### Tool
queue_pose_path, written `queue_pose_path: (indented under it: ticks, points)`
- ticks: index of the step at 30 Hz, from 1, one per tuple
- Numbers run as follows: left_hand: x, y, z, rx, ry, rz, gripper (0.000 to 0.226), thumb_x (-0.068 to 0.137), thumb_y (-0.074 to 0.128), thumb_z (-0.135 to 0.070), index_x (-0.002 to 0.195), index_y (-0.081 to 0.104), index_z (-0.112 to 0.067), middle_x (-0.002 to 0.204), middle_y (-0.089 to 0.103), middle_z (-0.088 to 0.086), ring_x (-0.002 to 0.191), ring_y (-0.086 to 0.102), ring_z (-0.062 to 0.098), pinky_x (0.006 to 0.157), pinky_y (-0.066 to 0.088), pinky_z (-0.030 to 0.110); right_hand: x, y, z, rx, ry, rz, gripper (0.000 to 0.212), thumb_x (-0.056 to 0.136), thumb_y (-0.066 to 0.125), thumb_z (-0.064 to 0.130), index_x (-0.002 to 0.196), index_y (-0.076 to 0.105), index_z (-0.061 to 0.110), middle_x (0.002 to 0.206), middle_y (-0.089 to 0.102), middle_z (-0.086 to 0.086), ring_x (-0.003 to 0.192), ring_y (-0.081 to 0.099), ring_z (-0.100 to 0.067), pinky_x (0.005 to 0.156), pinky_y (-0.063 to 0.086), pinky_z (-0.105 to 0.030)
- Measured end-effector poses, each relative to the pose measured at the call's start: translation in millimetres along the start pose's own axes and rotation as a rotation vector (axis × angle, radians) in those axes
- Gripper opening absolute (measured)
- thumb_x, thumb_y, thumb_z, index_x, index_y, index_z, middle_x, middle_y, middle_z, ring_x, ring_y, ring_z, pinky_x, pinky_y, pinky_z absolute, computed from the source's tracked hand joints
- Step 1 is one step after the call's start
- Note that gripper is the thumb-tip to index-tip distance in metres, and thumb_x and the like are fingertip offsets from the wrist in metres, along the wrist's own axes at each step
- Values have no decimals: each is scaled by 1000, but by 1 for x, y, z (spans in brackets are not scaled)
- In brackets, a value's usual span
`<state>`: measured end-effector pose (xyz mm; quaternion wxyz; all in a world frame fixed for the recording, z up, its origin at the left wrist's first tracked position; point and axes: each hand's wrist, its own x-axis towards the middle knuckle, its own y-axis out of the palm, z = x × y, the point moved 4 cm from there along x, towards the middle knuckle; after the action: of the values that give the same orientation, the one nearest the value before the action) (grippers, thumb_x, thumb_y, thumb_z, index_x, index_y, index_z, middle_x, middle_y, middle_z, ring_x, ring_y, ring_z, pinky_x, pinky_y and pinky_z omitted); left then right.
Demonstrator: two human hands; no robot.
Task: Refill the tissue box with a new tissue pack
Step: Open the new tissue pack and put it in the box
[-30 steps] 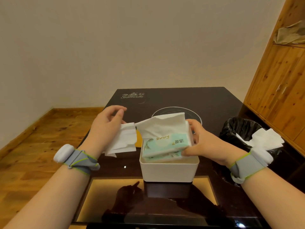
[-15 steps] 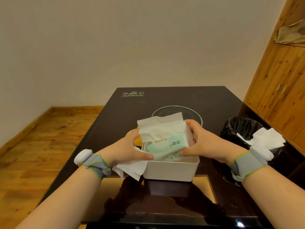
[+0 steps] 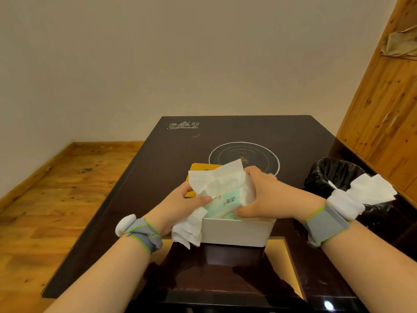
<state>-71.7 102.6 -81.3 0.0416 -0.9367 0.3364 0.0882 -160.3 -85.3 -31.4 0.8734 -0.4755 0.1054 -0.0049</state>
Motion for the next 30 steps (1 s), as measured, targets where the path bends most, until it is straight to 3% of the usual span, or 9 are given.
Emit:
queue_pose_path:
  ticks: [2,4,8,13,17,20,24,27,30]
  points:
    - [-1,1,0,6,8,0,35,86,69,-15,114,63,-34,104,76,-8,90,74,15,64,58,25,-1,-1,2,-176,45,-26,83,60,71,62,126,32,29,96,36,7,104,32,-20,82,34,-35]
    - [-1,0,-1,15,10,-9,32,86,68,-16,110,65,-37,102,76,-10,88,74,14,63,57,23,1,-4,3,-374,34,-85,86,55,66,72,123,38,26,105,38,3,108,31,-22,83,26,-38]
    - [1,-3,2,-8,2,-71,20,89,65,-21,105,71,-31,104,76,-5,93,73,17,70,58,27,6,-9,-2,-509,70,-84,86,49,62,81,113,46,25,106,39,3,98,29,-19,79,26,-38]
    - [2,-4,3,1,19,-121,14,87,68,-25,99,75,-25,103,76,-1,85,73,17,65,56,25,4,-6,-14,-425,169,32,75,53,67,71,105,41,24,100,48,3,99,35,-22,77,30,-38]
    - [4,-8,2,150,50,-152,10,85,69,-25,87,76,-31,99,68,-16,61,58,-3,57,45,14,3,-5,-19,-354,208,74,83,57,68,68,122,40,25,115,55,2,110,38,-27,89,38,-42]
    - [7,-12,-4,164,61,-156,12,86,68,-25,92,75,-31,106,67,-14,87,63,7,73,48,24,2,-11,-22,-270,245,59,94,58,67,69,136,34,28,125,53,-2,121,42,-33,101,43,-48]
    - [19,-37,-15,125,45,-334,14,87,62,-25,93,75,-25,100,70,-3,88,64,16,72,52,30,3,-26,-22,-108,186,-109,67,78,62,51,136,37,29,113,58,1,117,49,-29,101,45,-46]
    - [33,-60,-15,314,-43,-397,22,87,54,-21,82,75,-23,89,70,-4,79,65,14,50,51,21,4,-34,-26,-23,159,-228,45,86,57,37,127,44,27,96,57,9,108,53,-26,96,47,-46]
    - [52,-72,-3,654,-145,-341,15,86,60,-28,89,73,-21,87,69,-3,87,66,20,70,55,31,11,-38,-33,44,156,-319,35,87,54,27,122,48,24,91,59,6,102,56,-25,91,48,-45]
